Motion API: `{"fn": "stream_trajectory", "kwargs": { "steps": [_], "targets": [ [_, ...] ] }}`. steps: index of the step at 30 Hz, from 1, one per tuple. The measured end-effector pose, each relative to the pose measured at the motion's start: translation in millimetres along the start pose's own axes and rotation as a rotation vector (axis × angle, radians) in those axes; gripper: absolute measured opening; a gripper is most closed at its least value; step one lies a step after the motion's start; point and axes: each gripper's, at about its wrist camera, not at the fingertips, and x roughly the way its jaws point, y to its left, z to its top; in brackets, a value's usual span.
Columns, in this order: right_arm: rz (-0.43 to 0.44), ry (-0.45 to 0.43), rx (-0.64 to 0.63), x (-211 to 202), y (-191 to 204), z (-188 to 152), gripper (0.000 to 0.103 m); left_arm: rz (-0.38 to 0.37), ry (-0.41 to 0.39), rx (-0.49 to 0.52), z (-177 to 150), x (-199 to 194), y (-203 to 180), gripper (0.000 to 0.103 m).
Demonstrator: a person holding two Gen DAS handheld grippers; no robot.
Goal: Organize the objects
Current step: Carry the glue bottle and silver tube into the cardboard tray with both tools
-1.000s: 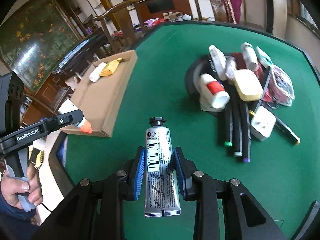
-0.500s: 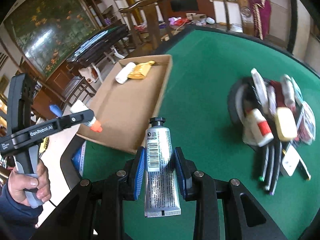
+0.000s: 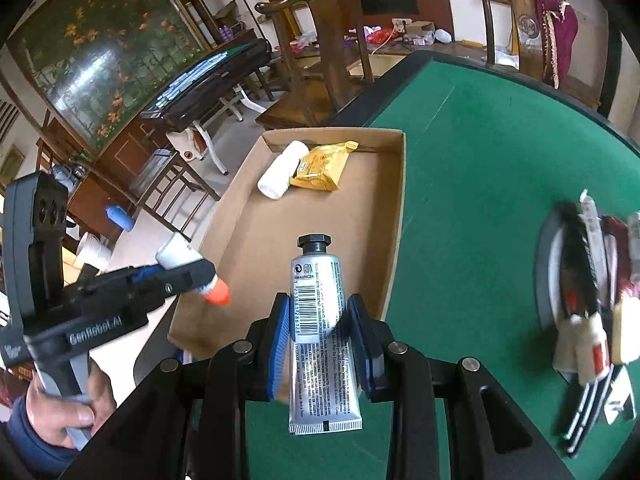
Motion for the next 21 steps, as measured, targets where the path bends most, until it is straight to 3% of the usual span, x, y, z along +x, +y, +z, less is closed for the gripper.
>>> {"fn": "stream_trajectory", "kwargs": {
  "steps": [11,21],
  "targets": [
    [-0.048,0.022,0.09,61.4,-12.0,64.7,0.032,-0.036,0.098,0.035,40.8,59.3,6.5,0.027],
    [-0.084,0.041,0.151,100.7,-24.6,95.4,0.032,-0.054,0.161,0.044,66.0,95.8,9.7,0.027]
  ]
}}
